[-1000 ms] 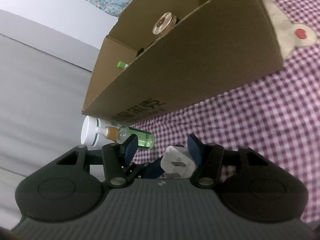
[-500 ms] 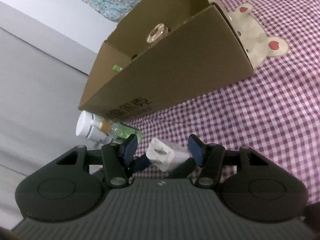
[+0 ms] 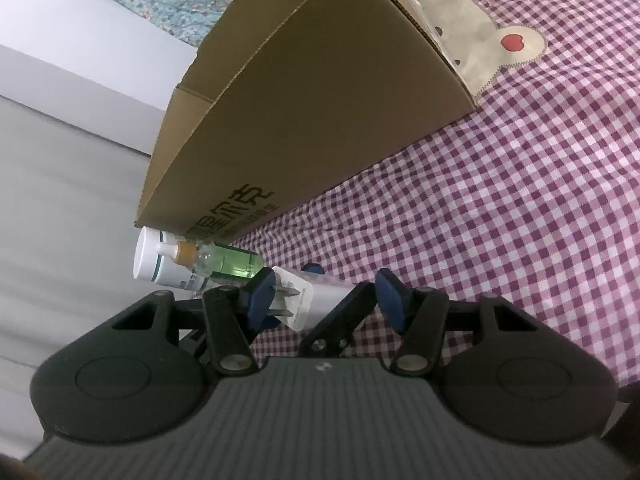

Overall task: Organize rigid objects
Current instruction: 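Grasp the white charger plug with the right gripper, then carry the white charger plug into the box and open the right gripper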

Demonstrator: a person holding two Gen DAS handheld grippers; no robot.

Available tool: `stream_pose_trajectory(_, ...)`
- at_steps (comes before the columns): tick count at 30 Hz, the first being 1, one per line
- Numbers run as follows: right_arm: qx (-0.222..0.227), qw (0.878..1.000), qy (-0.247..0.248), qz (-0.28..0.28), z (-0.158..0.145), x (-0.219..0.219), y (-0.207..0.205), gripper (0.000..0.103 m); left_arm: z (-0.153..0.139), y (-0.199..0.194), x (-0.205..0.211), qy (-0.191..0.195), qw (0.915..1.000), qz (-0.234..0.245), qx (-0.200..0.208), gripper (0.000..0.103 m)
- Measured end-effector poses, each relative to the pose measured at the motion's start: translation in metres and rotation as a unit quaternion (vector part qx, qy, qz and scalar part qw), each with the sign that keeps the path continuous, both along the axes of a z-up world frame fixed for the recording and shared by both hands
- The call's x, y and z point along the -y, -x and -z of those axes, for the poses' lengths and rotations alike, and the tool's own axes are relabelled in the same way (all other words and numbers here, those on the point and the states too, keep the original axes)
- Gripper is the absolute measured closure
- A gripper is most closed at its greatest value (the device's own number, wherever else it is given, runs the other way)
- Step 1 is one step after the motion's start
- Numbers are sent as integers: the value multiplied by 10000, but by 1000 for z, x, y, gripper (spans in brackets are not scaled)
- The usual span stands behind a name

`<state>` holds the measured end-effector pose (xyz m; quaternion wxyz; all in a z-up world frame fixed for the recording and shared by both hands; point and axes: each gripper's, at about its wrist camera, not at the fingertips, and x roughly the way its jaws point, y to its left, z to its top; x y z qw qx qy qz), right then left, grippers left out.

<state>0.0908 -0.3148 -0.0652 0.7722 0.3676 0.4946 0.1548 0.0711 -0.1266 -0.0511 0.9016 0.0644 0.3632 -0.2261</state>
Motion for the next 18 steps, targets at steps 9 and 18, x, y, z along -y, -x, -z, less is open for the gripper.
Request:
stream_pose_trajectory(9, 229, 9996, -18, -134, -17, -7, -2, 48, -20, 3, 4, -51, 9999, -91, 118, 59)
stream_pose_trajectory(18, 1233, 9906, -116, -580, -90, -21, -24, 46, -96, -6, 2, -298, 9953, -409, 823, 59)
